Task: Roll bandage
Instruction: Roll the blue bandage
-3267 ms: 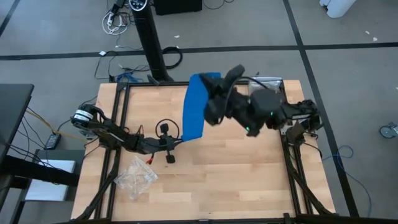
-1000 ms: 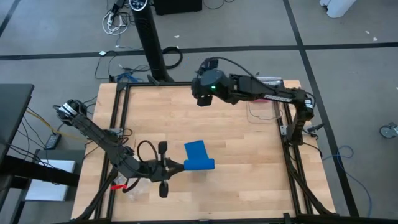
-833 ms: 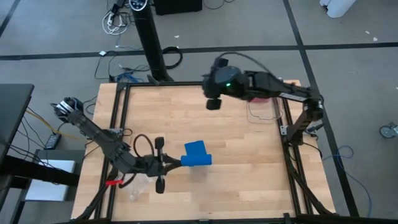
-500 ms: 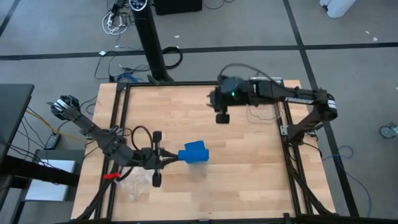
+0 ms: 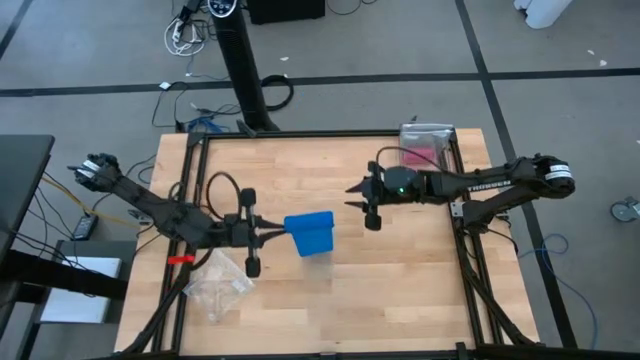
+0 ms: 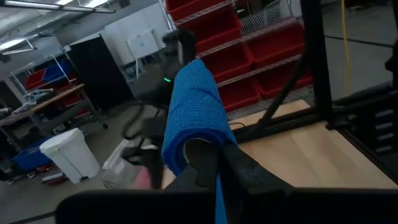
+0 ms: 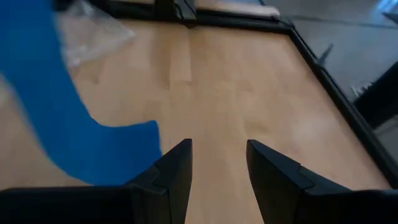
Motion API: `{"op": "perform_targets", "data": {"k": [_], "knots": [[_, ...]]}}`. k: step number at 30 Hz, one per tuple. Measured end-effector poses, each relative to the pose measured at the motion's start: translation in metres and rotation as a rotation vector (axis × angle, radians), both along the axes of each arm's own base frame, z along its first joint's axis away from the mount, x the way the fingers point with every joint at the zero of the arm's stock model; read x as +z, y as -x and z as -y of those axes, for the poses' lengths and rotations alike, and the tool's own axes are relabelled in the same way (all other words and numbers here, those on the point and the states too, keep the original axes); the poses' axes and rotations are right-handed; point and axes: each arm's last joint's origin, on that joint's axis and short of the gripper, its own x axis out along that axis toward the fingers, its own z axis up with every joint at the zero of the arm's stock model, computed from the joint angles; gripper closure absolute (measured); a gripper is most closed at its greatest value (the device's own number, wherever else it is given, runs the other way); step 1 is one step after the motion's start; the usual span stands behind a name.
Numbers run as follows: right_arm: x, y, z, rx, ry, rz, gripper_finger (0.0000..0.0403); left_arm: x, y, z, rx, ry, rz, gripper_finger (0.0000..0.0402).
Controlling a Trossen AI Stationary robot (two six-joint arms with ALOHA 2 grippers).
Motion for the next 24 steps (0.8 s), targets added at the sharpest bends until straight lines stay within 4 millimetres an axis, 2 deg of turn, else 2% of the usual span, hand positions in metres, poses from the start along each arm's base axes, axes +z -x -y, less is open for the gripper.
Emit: {"op": "perform_targets", "data": {"k": [5, 9, 13, 19, 24], "knots": [[-0.024, 0.002, -0.006, 0.026, -0.059, 0.003, 0.0253, 0.005, 0.005, -0.019, 0.039, -0.001, -0.01, 0.0394], [-0.031, -0.003, -0.01, 0.134, -0.131, -0.02, 0.0253, 0.009, 0.006, -0.031, 0.046, -0.007, -0.027, 0.0394], [-0.037, -0.006, -0.013, 0.16, -0.148, 0.024, 0.0256, 0.023, 0.006, -0.041, 0.062, -0.018, -0.059, 0.0394], [-0.076, -0.003, -0.015, 0.174, -0.199, 0.184, 0.0251, 0.051, 0.01, -0.055, 0.104, -0.076, -0.075, 0.0394], [-0.103, -0.012, -0.019, 0.175, -0.239, 0.192, 0.0236, 0.069, 0.014, -0.062, 0.093, -0.089, -0.065, 0.0394]]}}
